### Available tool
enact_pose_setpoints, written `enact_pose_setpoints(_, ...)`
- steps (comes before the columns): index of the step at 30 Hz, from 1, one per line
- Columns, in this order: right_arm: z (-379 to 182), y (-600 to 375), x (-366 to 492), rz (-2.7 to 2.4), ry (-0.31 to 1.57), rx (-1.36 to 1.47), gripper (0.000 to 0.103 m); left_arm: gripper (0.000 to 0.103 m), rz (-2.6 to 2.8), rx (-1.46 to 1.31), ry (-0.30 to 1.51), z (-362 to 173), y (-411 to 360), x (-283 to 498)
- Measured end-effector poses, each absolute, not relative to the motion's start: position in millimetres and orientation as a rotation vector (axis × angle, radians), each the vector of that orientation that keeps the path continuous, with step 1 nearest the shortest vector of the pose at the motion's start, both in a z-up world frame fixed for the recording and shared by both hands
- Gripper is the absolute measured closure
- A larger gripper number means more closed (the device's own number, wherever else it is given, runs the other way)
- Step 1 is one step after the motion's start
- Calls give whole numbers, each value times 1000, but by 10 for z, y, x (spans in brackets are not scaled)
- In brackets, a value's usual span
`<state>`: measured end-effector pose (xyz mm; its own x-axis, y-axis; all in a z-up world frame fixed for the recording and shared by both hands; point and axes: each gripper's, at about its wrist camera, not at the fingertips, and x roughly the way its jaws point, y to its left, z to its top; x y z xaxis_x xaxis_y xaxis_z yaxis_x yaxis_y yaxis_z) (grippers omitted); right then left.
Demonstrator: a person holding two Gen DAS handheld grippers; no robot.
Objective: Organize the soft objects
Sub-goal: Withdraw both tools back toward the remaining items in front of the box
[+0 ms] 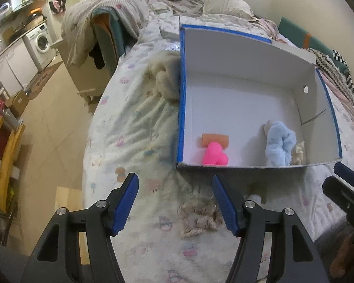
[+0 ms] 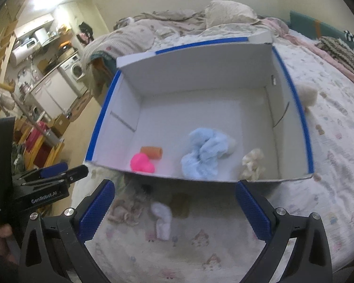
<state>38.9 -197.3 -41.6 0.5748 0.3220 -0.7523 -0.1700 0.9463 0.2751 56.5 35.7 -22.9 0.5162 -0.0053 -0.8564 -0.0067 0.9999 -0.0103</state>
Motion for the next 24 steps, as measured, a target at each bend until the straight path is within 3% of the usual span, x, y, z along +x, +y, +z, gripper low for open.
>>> enact_pose_setpoints(24,-868,-1953,467,268,1108,226,0,41,69,-51,1218,-703,502,604)
